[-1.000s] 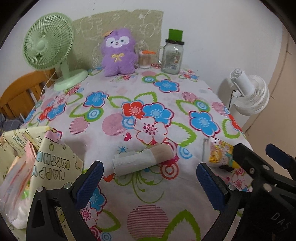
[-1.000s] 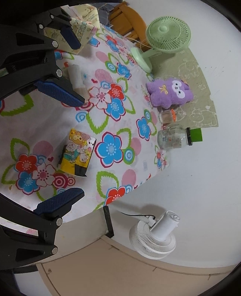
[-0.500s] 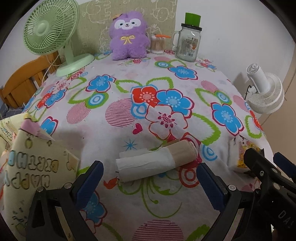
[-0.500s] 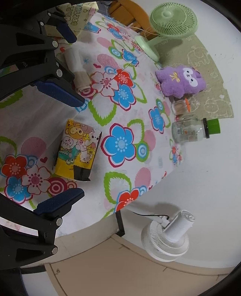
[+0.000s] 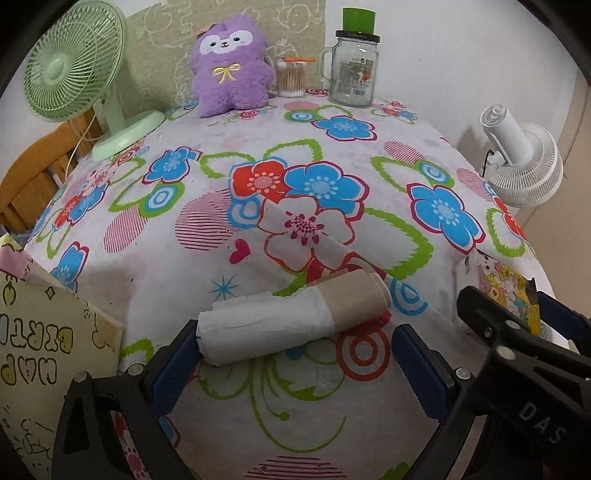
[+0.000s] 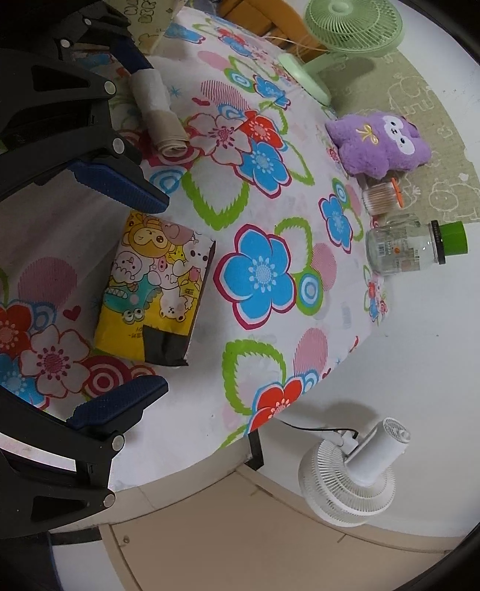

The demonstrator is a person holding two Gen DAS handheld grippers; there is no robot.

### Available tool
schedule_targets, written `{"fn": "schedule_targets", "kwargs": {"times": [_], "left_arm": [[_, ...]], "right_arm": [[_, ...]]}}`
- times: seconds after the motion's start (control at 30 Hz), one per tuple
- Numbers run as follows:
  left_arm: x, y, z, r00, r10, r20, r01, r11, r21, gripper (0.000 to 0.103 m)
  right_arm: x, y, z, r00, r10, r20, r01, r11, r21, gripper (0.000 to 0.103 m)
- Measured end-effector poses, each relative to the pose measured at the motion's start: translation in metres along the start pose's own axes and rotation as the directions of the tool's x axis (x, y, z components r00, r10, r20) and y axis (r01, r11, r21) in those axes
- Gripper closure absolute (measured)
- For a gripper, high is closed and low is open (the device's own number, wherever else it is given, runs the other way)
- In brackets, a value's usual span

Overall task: Organize soft objects
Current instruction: 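Approach the white roll with the left tool while the right tool approaches the yellow cartoon snack box, then grasp the white roll with the left tool while the right tool grasps the yellow snack box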

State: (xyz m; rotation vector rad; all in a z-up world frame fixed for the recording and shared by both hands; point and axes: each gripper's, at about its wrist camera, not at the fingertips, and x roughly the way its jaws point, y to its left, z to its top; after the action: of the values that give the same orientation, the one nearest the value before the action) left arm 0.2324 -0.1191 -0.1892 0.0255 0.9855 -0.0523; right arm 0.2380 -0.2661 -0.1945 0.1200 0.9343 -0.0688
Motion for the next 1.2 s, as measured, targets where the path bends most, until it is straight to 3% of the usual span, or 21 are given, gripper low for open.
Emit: {"fn": "schedule_targets", "kwargs": {"times": [0.1,0.17,0.33,0.53,0.87,1.07,1.2], "left_arm": [[0.000,0.000,0.000,1.000,-0.004,0.007,0.004,1.000,0.012,0.002],[0.000,0.000,0.000,1.000,-0.003,0.014,0.003,1.000,0.023,0.002],[0.000,0.002,0.000,1.000,-0.019,0.010,0.019,1.000,0.021,0.004],[-0.007,0.007,-0.001,0.999,-0.032,0.031,0.032,0.999,0.013,0.018],[-0.015,0.009,-0.003,0.998,-0.058,0.039,0.057,0.997,0.044,0.061],[-0.024,0.005,-0.009,0.996,-0.067,0.063,0.062,0.995,0.073,0.074],[-0.031,0.002,-0.012,0.994,-0.080,0.070,0.074,0.993,0.089,0.077]], "right_arm": [[0.005,0.001,0.001,1.000,0.002,-0.010,-0.002,1.000,0.002,0.012],[0.008,0.002,0.001,1.000,0.023,-0.020,-0.022,1.000,0.014,0.020],[0.011,0.007,0.000,1.000,0.020,-0.019,-0.020,1.000,0.006,0.025],[0.007,0.017,0.000,0.999,0.035,-0.005,-0.035,0.999,-0.019,0.025],[-0.003,0.036,0.000,0.998,0.068,0.010,-0.067,0.995,-0.079,0.024],[-0.007,0.042,-0.003,0.997,0.076,0.007,-0.075,0.993,-0.086,0.024],[-0.012,0.042,-0.006,0.997,0.080,0.008,-0.079,0.993,-0.084,0.024]]}}
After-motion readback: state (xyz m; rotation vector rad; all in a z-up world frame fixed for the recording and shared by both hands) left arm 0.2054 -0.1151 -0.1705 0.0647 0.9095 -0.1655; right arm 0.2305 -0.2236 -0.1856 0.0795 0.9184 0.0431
